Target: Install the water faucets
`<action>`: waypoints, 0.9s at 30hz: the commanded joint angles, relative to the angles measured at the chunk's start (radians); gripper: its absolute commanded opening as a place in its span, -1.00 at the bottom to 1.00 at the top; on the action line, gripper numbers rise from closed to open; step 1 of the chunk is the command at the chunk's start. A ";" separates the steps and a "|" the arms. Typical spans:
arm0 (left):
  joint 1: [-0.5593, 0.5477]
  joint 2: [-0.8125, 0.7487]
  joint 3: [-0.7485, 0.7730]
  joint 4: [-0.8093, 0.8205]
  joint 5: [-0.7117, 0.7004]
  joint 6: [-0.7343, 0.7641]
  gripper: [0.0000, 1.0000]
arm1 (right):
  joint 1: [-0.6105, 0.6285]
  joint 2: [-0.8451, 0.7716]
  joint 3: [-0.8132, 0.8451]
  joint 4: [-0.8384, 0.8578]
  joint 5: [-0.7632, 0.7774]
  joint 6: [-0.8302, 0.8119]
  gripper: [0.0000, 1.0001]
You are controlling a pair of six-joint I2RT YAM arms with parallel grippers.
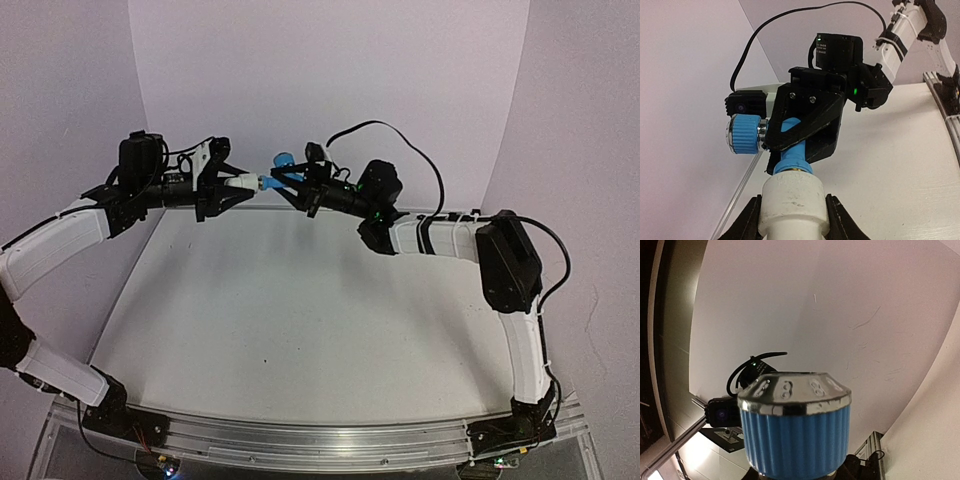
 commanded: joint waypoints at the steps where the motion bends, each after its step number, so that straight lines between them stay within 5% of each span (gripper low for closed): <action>1: -0.087 0.067 0.029 -0.184 -0.094 0.219 -1.00 | 0.121 0.010 0.020 0.109 -0.127 0.160 -1.00; 12: -0.088 0.035 -0.029 -0.207 -0.210 0.361 -1.00 | 0.114 0.069 -0.024 0.352 -0.172 0.568 -1.00; 20: -0.087 0.007 -0.078 -0.202 -0.241 0.351 -1.00 | 0.108 0.016 -0.155 0.387 -0.140 0.641 -1.00; 27: -0.085 -0.014 -0.122 -0.167 -0.234 0.290 -1.00 | 0.085 -0.020 -0.238 0.432 -0.118 0.648 -0.39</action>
